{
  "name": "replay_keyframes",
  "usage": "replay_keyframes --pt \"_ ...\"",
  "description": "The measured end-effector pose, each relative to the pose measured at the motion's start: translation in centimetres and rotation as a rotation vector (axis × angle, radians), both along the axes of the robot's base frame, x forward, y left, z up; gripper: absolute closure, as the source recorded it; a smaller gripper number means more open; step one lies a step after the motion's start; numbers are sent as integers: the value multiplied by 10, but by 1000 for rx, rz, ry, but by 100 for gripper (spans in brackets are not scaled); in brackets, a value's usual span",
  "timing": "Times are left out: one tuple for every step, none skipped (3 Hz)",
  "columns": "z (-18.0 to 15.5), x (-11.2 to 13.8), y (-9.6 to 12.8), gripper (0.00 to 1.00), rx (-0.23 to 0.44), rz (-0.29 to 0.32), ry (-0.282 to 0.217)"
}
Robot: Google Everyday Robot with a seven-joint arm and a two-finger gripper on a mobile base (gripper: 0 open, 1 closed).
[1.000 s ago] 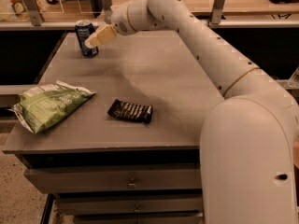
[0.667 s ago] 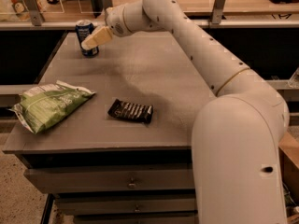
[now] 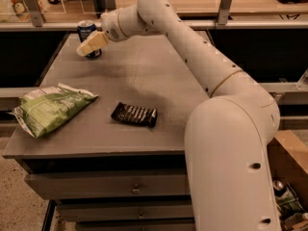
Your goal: Move pepsi can near rxbar chocolate
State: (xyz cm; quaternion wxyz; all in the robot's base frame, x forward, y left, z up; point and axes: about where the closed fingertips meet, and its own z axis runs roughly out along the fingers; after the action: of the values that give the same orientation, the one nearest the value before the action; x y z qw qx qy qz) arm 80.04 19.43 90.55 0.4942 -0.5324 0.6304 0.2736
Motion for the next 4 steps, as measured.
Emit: replay_keyframes --pt "-16 8 9 0 12 4 29" --pt "-28 17 17 0 23 2 47" --pt "-38 26 23 18 41 -11 54" --pt "-40 30 27 41 50 -15 45"
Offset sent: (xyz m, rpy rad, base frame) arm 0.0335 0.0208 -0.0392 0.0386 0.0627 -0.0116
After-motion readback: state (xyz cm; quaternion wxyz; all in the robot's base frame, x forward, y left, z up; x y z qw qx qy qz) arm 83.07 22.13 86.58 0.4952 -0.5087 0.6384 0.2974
